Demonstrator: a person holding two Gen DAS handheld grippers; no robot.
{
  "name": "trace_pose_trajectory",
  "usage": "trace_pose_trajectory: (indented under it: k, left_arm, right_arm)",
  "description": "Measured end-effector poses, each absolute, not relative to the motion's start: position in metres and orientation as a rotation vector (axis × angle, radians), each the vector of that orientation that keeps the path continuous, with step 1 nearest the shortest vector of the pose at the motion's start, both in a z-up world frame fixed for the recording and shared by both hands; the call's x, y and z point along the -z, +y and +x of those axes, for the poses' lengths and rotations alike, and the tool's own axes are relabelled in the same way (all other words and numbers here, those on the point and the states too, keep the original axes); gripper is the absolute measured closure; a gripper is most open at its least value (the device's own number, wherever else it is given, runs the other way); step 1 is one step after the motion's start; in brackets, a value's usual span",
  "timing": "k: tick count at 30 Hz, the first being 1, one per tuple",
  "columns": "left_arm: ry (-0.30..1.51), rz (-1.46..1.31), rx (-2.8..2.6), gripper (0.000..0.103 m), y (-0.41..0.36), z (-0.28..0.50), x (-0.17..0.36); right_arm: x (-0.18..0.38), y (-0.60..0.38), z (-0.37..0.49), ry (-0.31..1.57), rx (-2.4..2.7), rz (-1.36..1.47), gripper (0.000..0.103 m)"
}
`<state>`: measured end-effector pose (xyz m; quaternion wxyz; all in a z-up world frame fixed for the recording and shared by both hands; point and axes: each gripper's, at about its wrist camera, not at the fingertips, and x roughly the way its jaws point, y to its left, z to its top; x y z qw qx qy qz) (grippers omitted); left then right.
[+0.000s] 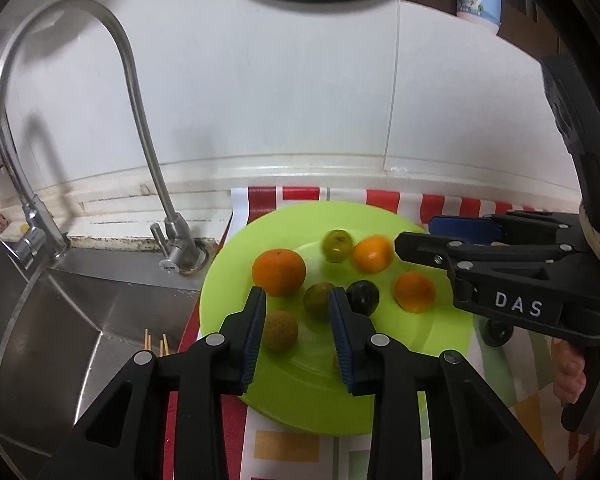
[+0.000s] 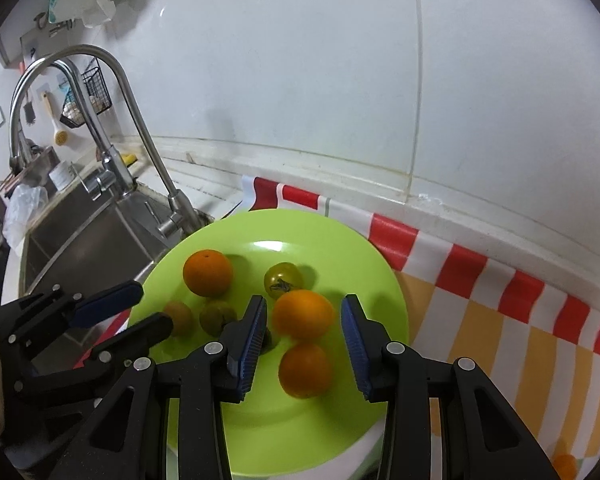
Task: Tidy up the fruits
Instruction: 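Open both grippers to release the fruits onto the plate, then move both open grippers back toward the dark plum and last orange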
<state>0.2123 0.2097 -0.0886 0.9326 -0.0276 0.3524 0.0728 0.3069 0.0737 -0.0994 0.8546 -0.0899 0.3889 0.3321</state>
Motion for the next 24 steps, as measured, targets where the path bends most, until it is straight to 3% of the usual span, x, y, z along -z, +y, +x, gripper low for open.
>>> trace_pose_trajectory:
  k: [14,24]
  left_arm:
    - [0.634,-0.078,-0.150,0.067,0.189,0.174,0.035]
    - [0.592,-0.067,-0.090,0.054,0.151,0.152,0.014]
  right_arm:
    - [0.048,0.031,0.250,0.698,-0.683,-0.139,0.063]
    - [0.022,-0.014,0.219,0.649,-0.615,-0.101,0.063]
